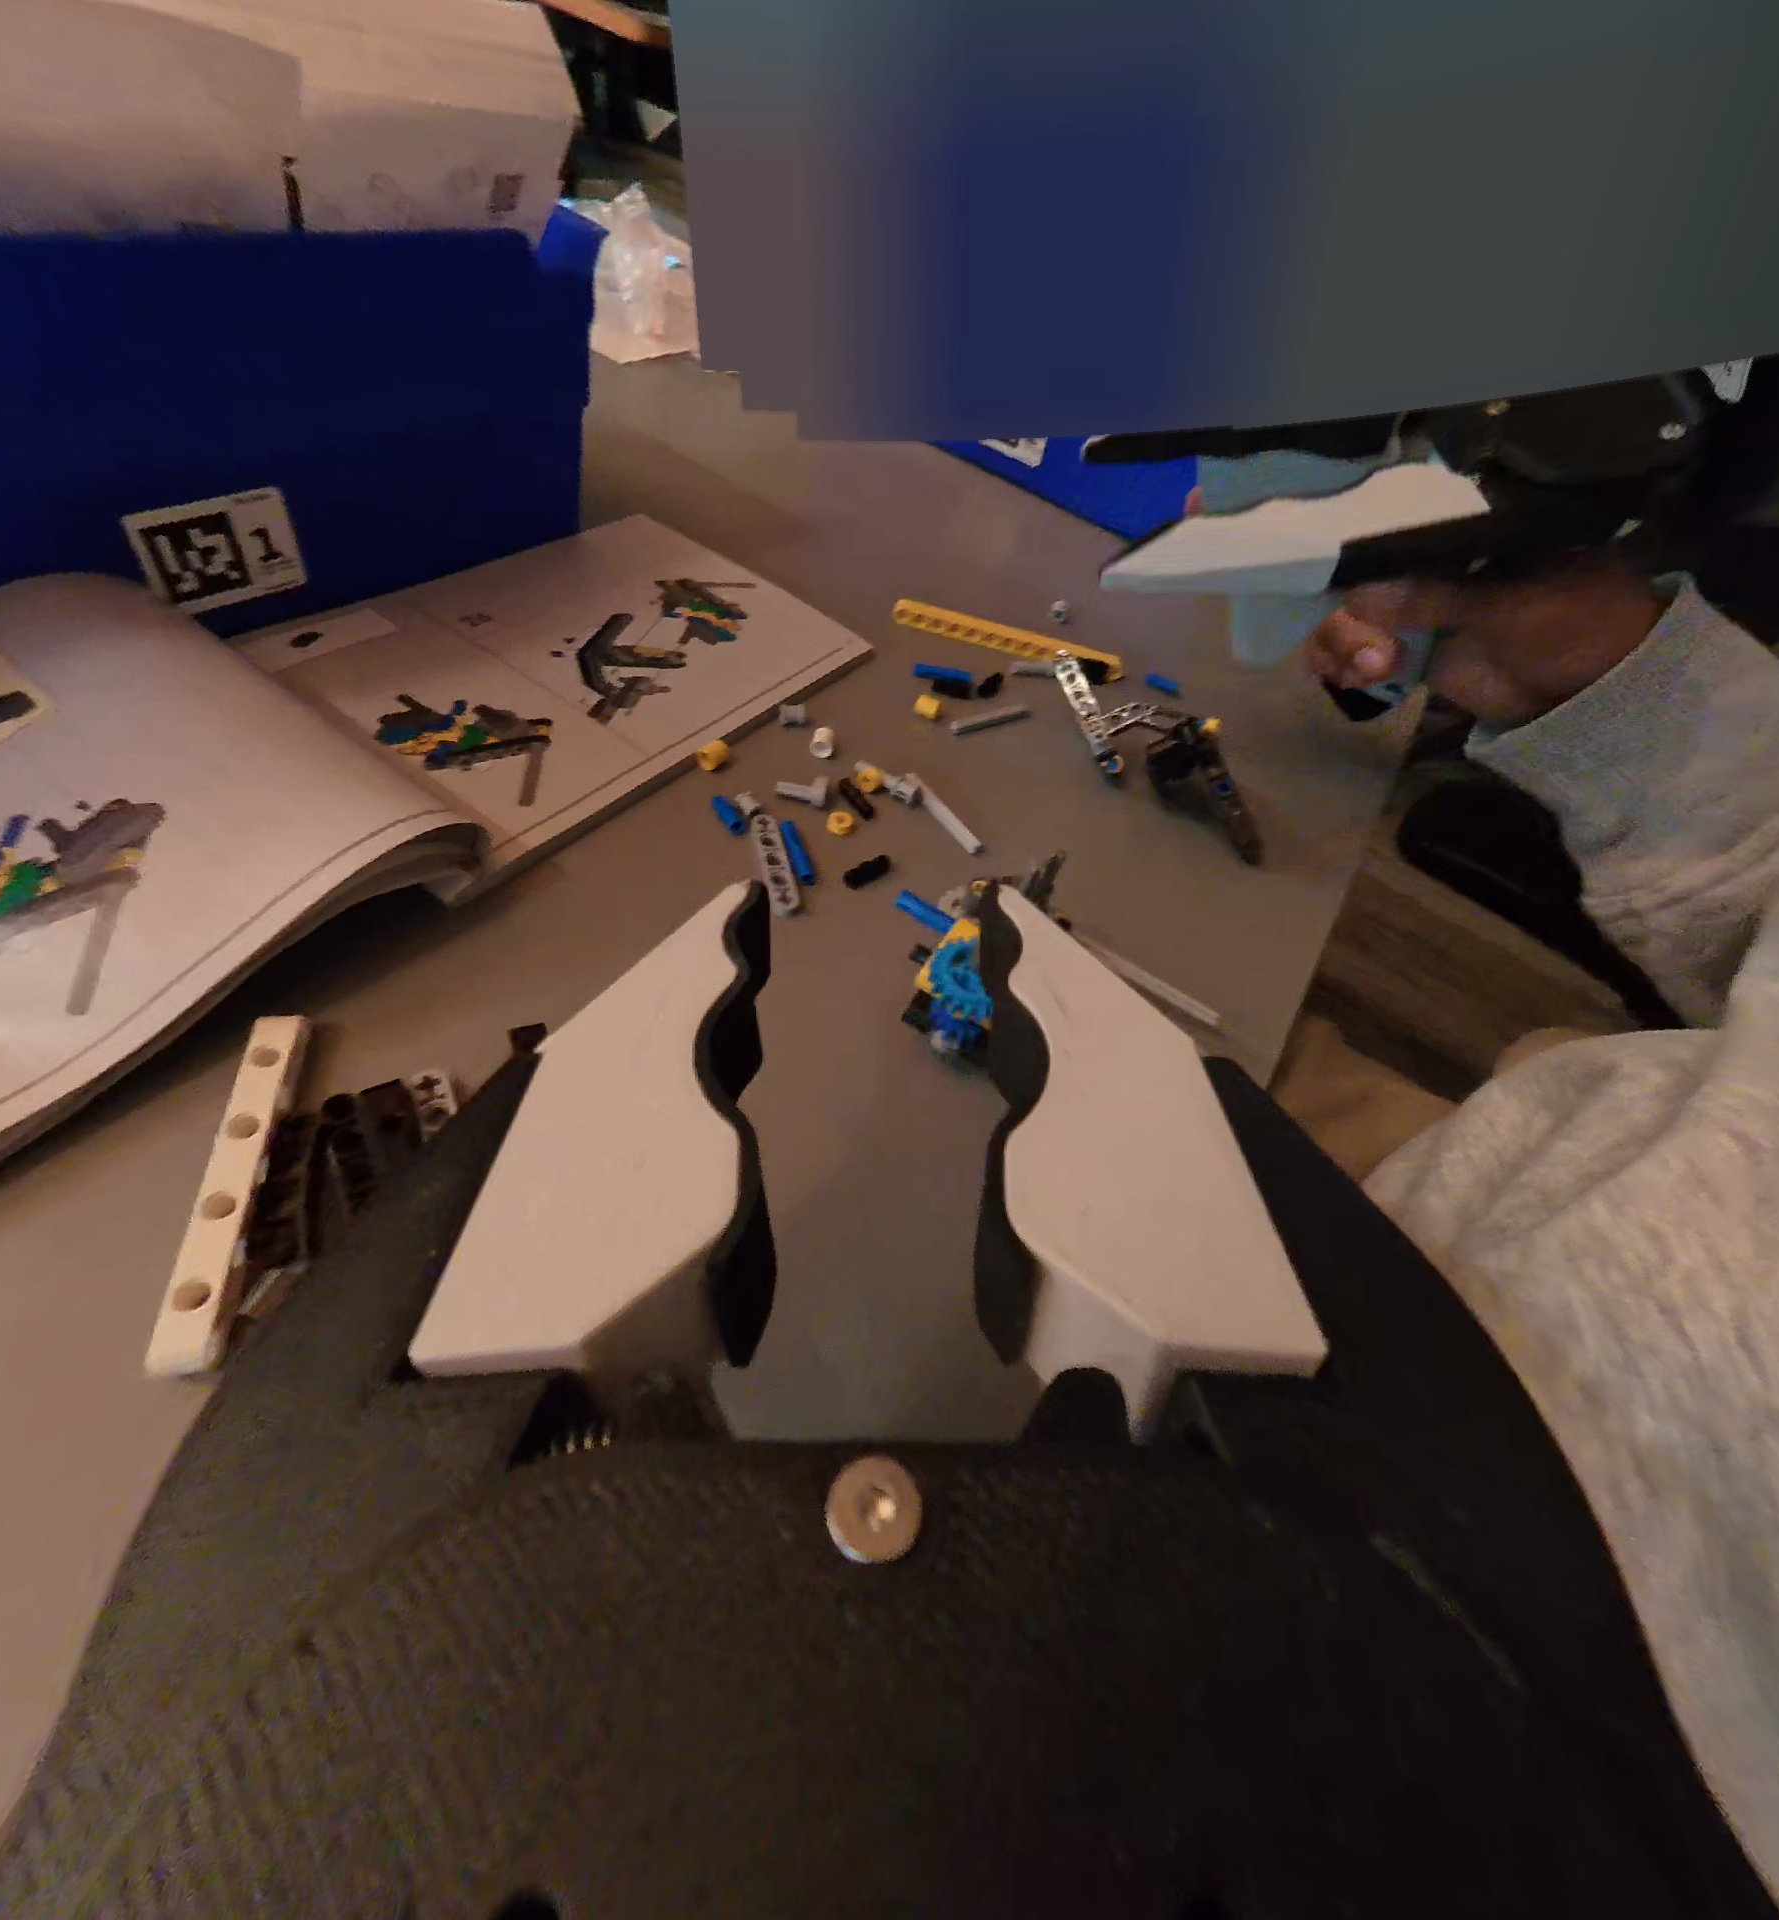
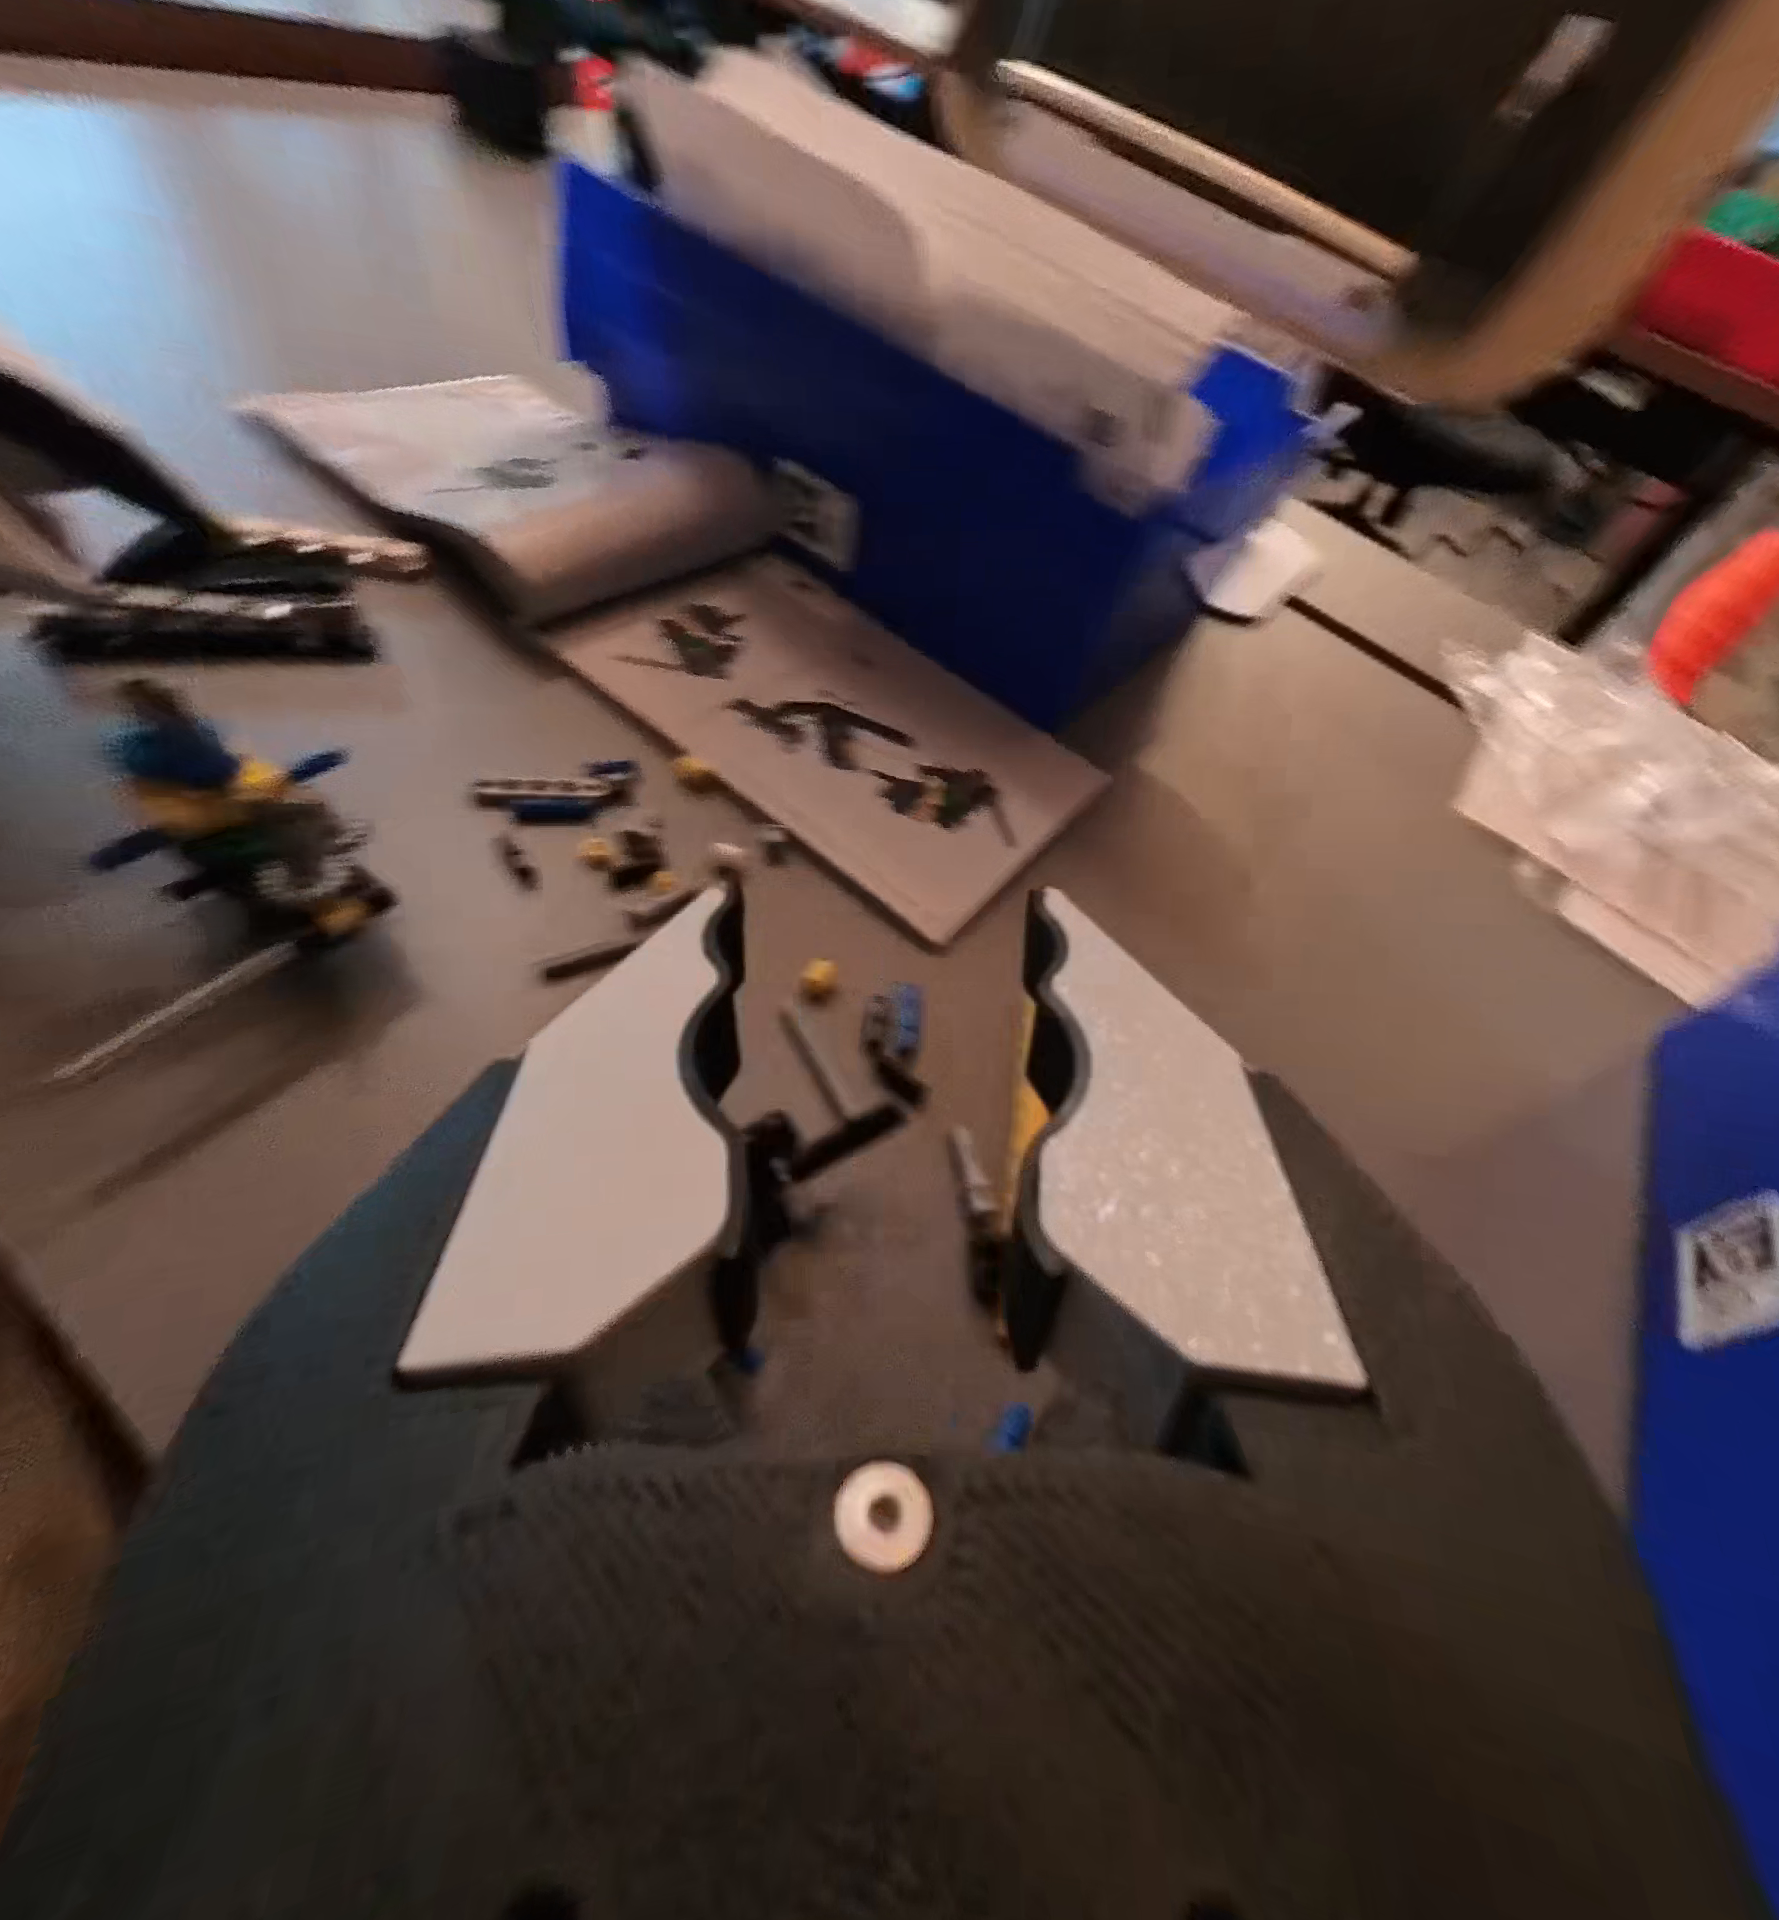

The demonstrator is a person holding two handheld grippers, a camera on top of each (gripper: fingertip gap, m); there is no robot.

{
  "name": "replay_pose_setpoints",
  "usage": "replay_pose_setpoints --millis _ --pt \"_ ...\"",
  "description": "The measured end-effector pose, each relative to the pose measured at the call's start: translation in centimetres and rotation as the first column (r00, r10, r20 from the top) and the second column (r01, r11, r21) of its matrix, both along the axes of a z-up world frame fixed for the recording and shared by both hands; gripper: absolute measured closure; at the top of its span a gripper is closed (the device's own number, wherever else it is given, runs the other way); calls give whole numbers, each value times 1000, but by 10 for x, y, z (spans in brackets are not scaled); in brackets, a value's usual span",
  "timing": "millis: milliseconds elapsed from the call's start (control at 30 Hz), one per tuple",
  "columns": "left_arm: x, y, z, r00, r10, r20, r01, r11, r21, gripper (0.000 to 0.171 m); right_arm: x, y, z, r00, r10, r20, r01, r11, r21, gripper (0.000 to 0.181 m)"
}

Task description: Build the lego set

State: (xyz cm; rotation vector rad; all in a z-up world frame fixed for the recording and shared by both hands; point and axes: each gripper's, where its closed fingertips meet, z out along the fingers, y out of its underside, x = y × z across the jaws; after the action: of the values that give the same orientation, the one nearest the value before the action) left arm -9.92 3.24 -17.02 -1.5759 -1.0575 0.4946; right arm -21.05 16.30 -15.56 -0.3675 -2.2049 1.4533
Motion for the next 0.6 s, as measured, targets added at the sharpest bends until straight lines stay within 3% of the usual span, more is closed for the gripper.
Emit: replay_pose_setpoints --millis 133,333,600 --pt "3 3 2 1000 -29 -7 29 1000 11 130 30 -23 8 994 102 -49 -97 991 90 128" --pt "7 17 -6 997 -76 -18 74 990 -120 128 83 -54 14 930 339 141 -335 941 -55 129" --pt "5 24 -21 997 -69 21 72 965 -253 126 116 -80 17 865 491 108 -464 862 -204 137"
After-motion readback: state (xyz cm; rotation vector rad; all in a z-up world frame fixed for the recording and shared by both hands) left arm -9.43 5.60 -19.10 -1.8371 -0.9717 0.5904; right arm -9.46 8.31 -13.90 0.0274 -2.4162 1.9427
